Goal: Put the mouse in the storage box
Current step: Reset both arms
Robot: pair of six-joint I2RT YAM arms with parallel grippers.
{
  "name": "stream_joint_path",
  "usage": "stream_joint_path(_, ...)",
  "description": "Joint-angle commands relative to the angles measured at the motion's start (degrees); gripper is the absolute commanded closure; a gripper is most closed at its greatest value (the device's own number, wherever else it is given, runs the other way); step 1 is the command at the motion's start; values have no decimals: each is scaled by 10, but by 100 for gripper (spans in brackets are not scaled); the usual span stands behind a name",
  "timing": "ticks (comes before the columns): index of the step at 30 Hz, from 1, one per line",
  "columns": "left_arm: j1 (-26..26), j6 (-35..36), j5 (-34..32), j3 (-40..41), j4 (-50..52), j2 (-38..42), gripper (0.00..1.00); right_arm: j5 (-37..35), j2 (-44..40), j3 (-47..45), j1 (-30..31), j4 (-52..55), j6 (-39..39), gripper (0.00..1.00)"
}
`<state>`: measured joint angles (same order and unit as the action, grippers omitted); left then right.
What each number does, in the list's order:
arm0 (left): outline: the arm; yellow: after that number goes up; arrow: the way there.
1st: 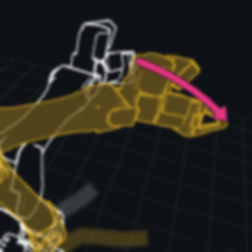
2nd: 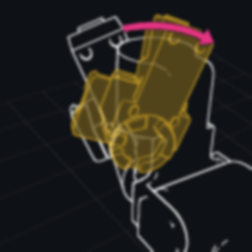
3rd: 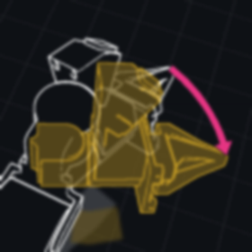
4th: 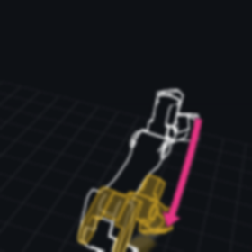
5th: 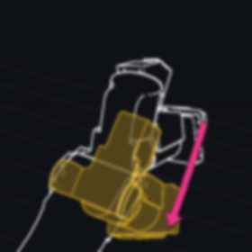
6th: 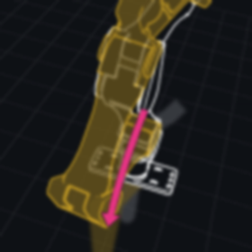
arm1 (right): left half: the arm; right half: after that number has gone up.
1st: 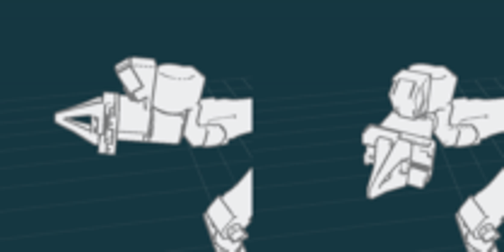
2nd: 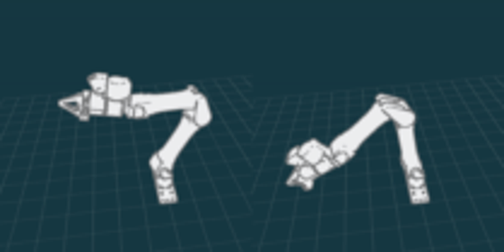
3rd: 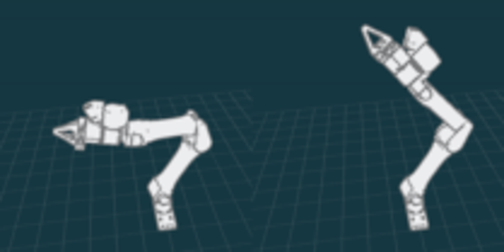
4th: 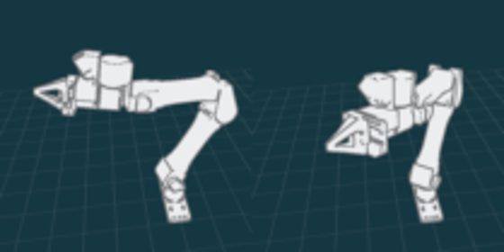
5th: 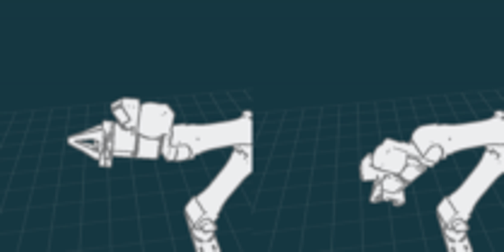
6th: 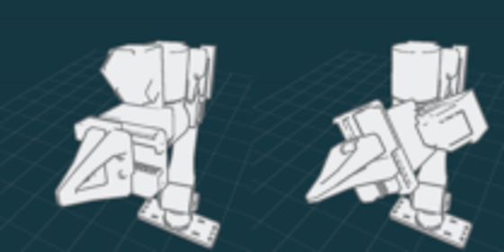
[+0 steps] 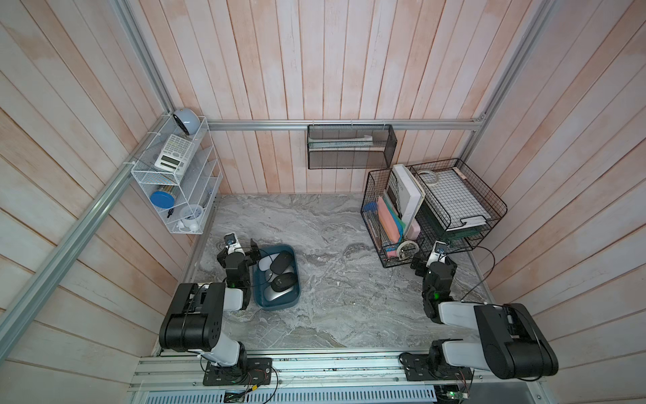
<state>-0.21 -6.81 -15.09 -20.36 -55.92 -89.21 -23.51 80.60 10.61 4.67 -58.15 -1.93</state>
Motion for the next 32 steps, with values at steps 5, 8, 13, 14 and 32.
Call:
stream_joint_path(5,-2,7,0,-5,18,-1,0,30,60,102,-16,84,-35,2)
stream_joint_path(8,-2,7,0,-4,18,-1,0,42,45,140,-17,182,-23,2)
stream_joint_path(13,-2,6,0,-4,18,-1,0,37,91,87,-15,1,-25,2)
stream_joint_path(14,-2,6,1,-4,18,0,0,38,82,90,-16,25,-27,2)
stream_joint_path(32,-2,5,1,-4,18,-1,0,36,90,99,-11,28,-19,2)
